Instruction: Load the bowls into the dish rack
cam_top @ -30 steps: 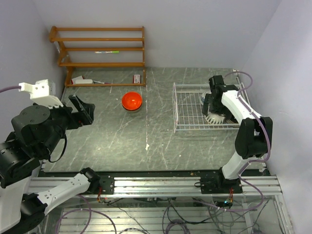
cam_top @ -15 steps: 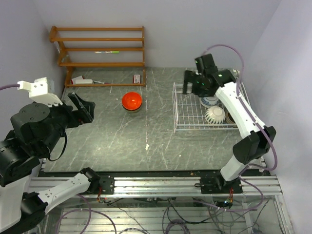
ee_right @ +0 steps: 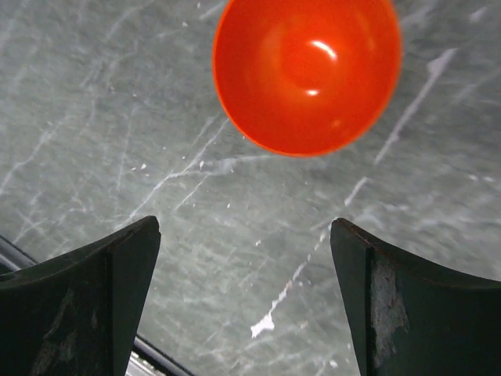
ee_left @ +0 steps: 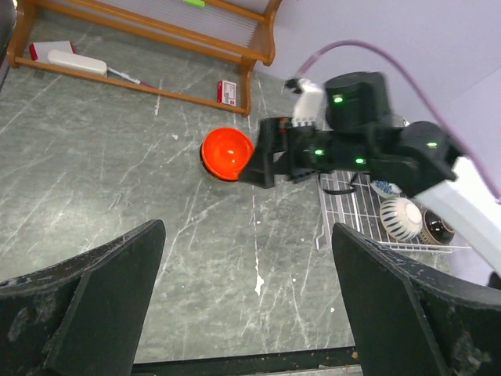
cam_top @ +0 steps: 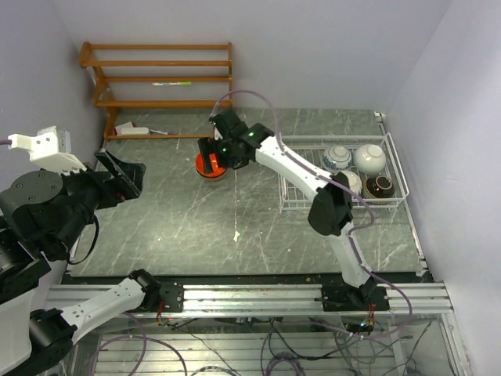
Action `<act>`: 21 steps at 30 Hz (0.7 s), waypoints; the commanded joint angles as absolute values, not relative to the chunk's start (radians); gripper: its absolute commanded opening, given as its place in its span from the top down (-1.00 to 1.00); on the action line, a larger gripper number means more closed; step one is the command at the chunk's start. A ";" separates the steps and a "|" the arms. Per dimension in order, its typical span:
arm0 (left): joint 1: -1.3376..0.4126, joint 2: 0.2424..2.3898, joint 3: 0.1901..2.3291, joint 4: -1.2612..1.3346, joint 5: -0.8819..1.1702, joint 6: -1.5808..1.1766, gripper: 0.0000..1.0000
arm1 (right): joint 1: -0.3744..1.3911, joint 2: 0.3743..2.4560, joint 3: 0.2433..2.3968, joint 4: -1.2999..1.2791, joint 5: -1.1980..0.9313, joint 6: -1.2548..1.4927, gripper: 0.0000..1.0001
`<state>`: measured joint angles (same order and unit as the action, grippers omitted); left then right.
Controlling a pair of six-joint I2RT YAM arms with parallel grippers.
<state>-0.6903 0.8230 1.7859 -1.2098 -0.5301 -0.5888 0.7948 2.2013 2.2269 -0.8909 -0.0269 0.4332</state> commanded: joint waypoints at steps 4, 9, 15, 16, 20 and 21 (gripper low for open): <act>-0.697 0.819 1.786 -1.251 -0.519 -0.634 -0.98 | 0.810 2.293 2.194 -0.642 -0.102 0.368 -0.72; -0.698 0.805 1.757 -1.264 -0.508 -0.650 -0.98 | 0.811 2.357 2.220 -0.588 -0.095 0.327 -0.60; -0.698 0.799 1.744 -1.268 -0.512 -0.652 -0.98 | 0.811 2.431 2.259 -0.543 -0.110 0.302 -0.56; -0.698 0.800 1.744 -1.269 -0.513 -0.650 -0.98 | 0.812 2.451 2.273 -0.543 -0.114 0.300 -0.54; -0.698 0.801 1.743 -1.274 -0.521 -0.647 -0.98 | 0.812 2.463 2.263 -0.487 -0.096 0.302 -0.39; -0.697 0.801 1.743 -1.276 -0.523 -0.646 -0.98 | 0.812 2.458 2.248 -0.466 -0.088 0.302 -0.39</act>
<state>-0.6903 0.8062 1.7470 -1.2671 -0.5186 -0.6441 0.8093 2.4504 2.2498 -0.5526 -0.1028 0.3176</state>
